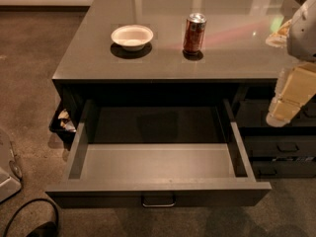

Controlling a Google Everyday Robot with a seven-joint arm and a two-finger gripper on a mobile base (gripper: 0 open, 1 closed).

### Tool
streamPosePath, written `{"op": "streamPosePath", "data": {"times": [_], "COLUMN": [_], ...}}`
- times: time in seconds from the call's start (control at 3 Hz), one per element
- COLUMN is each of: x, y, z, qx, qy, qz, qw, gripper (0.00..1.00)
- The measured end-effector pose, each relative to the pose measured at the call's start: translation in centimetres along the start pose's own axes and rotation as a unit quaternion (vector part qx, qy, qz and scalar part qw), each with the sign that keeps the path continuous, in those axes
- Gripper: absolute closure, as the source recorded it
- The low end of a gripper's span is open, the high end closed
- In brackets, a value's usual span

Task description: Place coke can into top drawer

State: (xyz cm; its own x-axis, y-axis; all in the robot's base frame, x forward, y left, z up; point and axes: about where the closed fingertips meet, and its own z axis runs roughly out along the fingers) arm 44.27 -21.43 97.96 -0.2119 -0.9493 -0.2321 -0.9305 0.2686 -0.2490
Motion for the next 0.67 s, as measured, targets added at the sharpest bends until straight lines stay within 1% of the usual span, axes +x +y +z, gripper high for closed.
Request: {"op": "streamPosePath", "data": {"times": [0.33, 0.67], "x": [-0.3, -1.1], "y": [-2.8, -6.6], "z": [0.8, 3.0], "qx": [0.002, -0.014], "qy": [-0.058, -0.145], "qz": [0.058, 0.159], "qw": [0.9966, 0.9766], "gripper": [0.00, 0.00]}}
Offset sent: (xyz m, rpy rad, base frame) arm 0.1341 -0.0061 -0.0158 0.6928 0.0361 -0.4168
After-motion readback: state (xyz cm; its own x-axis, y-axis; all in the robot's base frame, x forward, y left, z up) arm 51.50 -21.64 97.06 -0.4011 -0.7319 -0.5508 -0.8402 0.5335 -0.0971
